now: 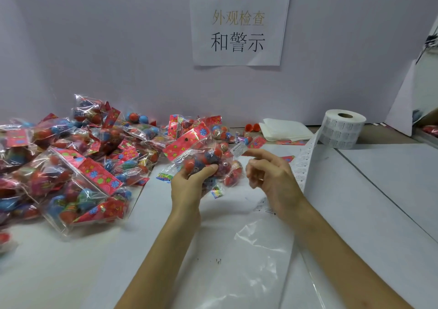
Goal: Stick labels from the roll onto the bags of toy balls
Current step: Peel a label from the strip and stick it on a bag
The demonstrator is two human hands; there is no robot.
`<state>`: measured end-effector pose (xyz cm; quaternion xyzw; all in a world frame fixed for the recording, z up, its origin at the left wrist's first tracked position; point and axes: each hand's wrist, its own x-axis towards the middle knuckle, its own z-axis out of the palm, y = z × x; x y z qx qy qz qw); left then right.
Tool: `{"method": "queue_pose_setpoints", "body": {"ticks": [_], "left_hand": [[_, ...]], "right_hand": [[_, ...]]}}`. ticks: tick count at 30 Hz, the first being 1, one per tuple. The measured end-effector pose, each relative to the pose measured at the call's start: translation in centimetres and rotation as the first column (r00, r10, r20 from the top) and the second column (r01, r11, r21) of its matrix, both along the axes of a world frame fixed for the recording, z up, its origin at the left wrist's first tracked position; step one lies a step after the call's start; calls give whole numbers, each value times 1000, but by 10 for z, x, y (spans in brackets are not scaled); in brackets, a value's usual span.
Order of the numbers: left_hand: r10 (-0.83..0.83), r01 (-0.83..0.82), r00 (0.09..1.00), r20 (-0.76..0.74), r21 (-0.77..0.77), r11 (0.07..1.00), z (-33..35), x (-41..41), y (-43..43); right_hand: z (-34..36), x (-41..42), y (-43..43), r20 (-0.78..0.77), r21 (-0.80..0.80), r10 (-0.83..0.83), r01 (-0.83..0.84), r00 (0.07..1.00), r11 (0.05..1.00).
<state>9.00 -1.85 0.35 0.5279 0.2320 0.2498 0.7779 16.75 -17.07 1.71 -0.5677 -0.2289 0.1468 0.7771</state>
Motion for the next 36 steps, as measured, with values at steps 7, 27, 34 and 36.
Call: {"method": "queue_pose_setpoints", "body": {"ticks": [7, 27, 34, 36], "left_hand": [[29, -24, 997, 72, -62, 998, 2, 1, 1], [-13, 18, 996, 83, -55, 998, 1, 3, 0], [2, 2, 998, 70, -50, 999, 0, 4, 1], [18, -15, 998, 63, -47, 999, 0, 4, 1]], "right_hand": [[-8, -8, 8, -4, -99, 102, -102, 995, 990], [-9, -8, 7, 76, -179, 108, -93, 991, 979], [-10, -7, 7, 122, -218, 93, -64, 988, 974], [-10, -8, 6, 169, -241, 86, -44, 982, 969]]}}
